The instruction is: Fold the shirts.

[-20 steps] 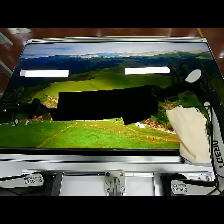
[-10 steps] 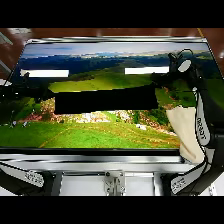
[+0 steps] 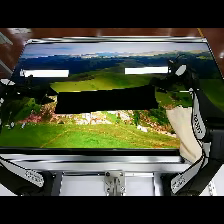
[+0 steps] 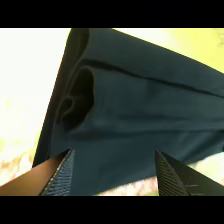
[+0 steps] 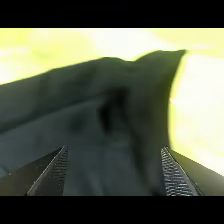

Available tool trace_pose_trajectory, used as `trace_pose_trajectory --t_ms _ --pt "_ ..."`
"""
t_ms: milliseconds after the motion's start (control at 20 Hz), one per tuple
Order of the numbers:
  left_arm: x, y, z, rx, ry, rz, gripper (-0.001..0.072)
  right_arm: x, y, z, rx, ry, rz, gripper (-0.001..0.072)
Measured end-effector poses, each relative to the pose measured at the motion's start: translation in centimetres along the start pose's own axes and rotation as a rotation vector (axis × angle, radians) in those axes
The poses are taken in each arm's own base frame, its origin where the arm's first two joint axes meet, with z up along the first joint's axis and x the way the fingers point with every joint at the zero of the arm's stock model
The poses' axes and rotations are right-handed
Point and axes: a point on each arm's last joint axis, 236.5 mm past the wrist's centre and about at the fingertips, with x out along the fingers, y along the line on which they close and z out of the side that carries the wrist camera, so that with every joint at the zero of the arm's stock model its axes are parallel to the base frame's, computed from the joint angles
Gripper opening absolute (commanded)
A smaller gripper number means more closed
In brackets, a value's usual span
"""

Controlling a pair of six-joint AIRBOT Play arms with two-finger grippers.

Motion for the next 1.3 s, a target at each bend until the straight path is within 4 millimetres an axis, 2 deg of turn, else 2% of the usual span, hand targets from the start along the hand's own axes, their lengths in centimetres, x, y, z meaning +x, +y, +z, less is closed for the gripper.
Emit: trace_pose_trajectory --t_ms 200,300,400,550,600,650,700,750,800,850,900,1000,1100,1300 --pt "-3.5 -1.4 0.3 0.017 -0.017 -0.005 0.0585 -0.7 -2.3 -2.3 0.03 0.107 0.004 0.0706" --pt "-4.6 -2.6 0.1 0.039 -0.024 -0.008 0.0584 0.0 -2.2 -3.5 0.053 0.159 0.036 0.0705" --pt "-5.3 -4.0 -0.3 0.068 -0.025 -0.011 0.0497 1.1 -1.8 -4.3 0.076 0.193 0.068 0.0705" --pt "-5.3 -6.3 -1.4 0.119 -0.002 -0.017 0.0497 3.0 -1.2 -5.6 0.124 0.243 0.097 0.0694" --pt "-5.0 -7.1 -1.9 0.138 0.009 -0.019 0.0497 3.3 -0.9 -5.8 0.138 0.251 0.109 0.0569" --pt "-4.6 -7.9 -2.3 0.156 0.021 -0.021 0.0497 3.7 -0.6 -6.2 0.147 0.267 0.117 0.034" --pt "-4.0 -8.8 -2.8 0.176 0.036 -0.023 0.0471 4.1 -0.6 -6.4 0.155 0.275 0.116 0.0144" --pt "-3.3 -9.7 -3.3 0.196 0.05 -0.025 0.0327 4.3 -0.6 -6.6 0.162 0.282 0.115 0.0059" --pt "-2.6 -10.6 -3.8 0.22 0.06 -0.027 0.0185 4.2 -0.5 -6.5 0.164 0.281 0.117 0.0058" --pt "-1.8 -11.6 -4.2 0.244 0.064 -0.028 0.0091 3.9 -0.4 -6.4 0.161 0.277 0.119 0.0057" --pt "-0.9 -12.7 -4.6 0.279 0.068 -0.031 0.0045 3.3 -0.2 -6.2 0.151 0.27 0.122 0.0057" --pt "1.3 -15.1 -5.6 0.348 0.075 -0.038 0.0039 1.2 0.8 -5.3 0.121 0.237 0.134 0.0057" --pt "4.4 -17.7 -6.6 0.405 0.067 -0.053 0.0039 -1.7 2.0 -4.5 0.083 0.205 0.145 0.0057" --pt "12.0 -23.1 -10.5 0.46 0.092 -0.137 0.0038 -9.6 5.5 -4.4 -0.012 0.156 0.169 0.0057"
